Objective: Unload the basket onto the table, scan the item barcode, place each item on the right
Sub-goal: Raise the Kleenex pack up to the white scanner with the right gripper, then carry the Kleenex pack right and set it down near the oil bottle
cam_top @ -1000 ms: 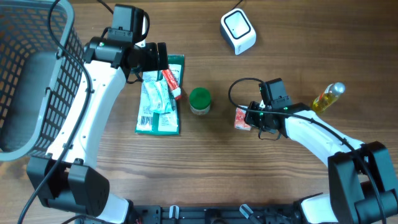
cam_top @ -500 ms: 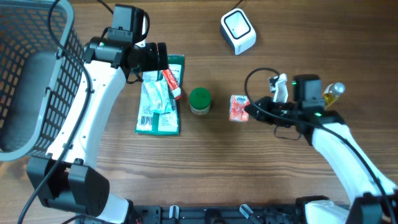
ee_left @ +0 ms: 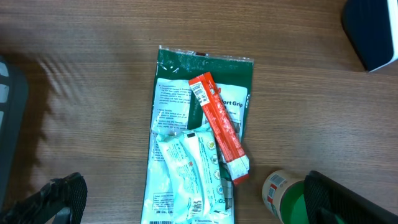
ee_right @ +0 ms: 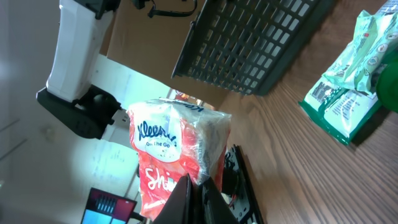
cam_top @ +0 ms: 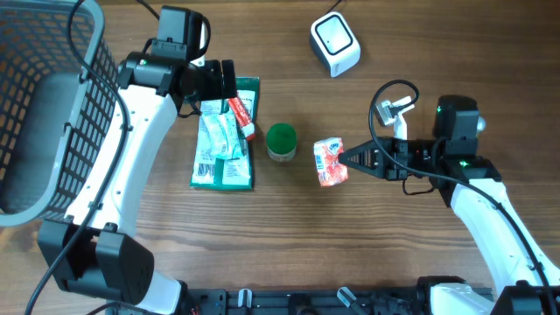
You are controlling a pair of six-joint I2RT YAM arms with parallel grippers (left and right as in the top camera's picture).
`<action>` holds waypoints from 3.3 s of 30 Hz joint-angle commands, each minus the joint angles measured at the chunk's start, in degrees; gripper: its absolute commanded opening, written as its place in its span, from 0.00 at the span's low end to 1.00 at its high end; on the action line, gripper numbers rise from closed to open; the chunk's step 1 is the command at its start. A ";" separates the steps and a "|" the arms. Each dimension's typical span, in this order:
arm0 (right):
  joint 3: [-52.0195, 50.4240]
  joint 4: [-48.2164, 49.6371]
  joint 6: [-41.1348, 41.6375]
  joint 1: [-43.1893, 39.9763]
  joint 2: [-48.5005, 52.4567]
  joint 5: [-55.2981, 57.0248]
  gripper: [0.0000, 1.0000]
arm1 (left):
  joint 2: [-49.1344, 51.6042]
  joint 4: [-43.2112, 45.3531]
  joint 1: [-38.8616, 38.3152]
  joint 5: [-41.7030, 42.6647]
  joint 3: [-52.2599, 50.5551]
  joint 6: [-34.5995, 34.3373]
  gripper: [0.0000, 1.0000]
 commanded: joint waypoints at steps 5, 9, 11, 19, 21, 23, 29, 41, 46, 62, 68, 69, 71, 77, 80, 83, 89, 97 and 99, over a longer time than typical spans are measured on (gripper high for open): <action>0.07 -2.34 -0.66 -0.02 -1.07 -3.61 0.04 | 0.55 0.11 0.22 -0.72 0.17 -0.52 1.00; 0.02 -2.27 -1.31 0.37 -1.07 -3.58 0.04 | 0.55 0.13 0.22 -0.72 0.17 -0.52 1.00; -0.02 -2.29 -2.27 0.37 -1.07 -3.34 0.04 | 0.55 0.11 0.22 -0.72 0.17 -0.55 1.00; -0.72 -7.85 -2.12 0.52 -1.05 10.45 0.04 | 0.55 0.11 0.22 -0.72 0.17 -0.55 1.00; -0.72 -11.17 -2.03 1.86 -1.05 20.85 0.04 | 0.55 0.11 0.22 -0.72 0.17 -0.52 1.00; -0.72 -12.76 -1.99 3.45 -1.05 28.30 0.04 | 0.55 0.11 0.22 -0.72 0.17 -0.55 1.00; -0.33 -13.88 1.97 11.04 -1.07 51.47 0.04 | 0.55 0.11 0.22 -0.72 0.17 -0.55 1.00; 46.18 -51.91 -4.39 14.51 5.77 78.16 0.04 | 0.55 0.11 0.22 -0.72 0.17 -0.52 1.00; 64.52 -58.25 -11.32 14.95 17.51 91.38 0.04 | 0.55 0.11 0.22 -0.72 0.17 -0.52 1.00; 64.92 -19.76 -36.98 22.34 49.94 122.81 0.04 | 0.55 0.11 0.22 -0.72 0.17 -0.52 1.00; 64.92 -12.68 -37.22 22.29 52.74 122.77 0.04 | 0.55 0.11 0.22 -0.72 0.17 -0.52 1.00; 64.92 -12.24 -37.92 22.29 52.74 122.77 0.05 | 0.55 0.11 0.22 -0.72 0.17 -0.55 1.00; 64.78 -11.74 -39.60 22.16 52.76 122.77 0.04 | 0.55 0.11 0.22 -0.72 0.17 -0.52 1.00; 64.28 -10.32 -39.76 21.57 52.76 119.82 0.04 | 0.55 0.11 0.22 -0.72 0.17 -0.55 1.00; 64.28 -10.05 -39.71 21.53 52.76 118.86 0.04 | 0.55 0.11 0.22 -0.72 0.17 -0.55 1.00; 64.30 -9.51 -39.91 21.35 52.72 119.01 0.04 | 0.55 0.11 0.22 -0.72 0.17 -0.52 1.00; 64.32 -14.56 -39.52 21.35 44.44 122.44 0.04 | 0.55 0.11 0.22 -0.72 0.17 -0.52 1.00; 64.32 -45.18 -24.94 20.15 27.12 106.14 0.04 | 0.55 0.11 0.22 -0.72 0.17 -0.55 1.00; 64.28 -55.67 -21.62 18.21 26.03 95.43 0.04 | 0.55 0.11 0.22 -0.72 0.17 -0.52 1.00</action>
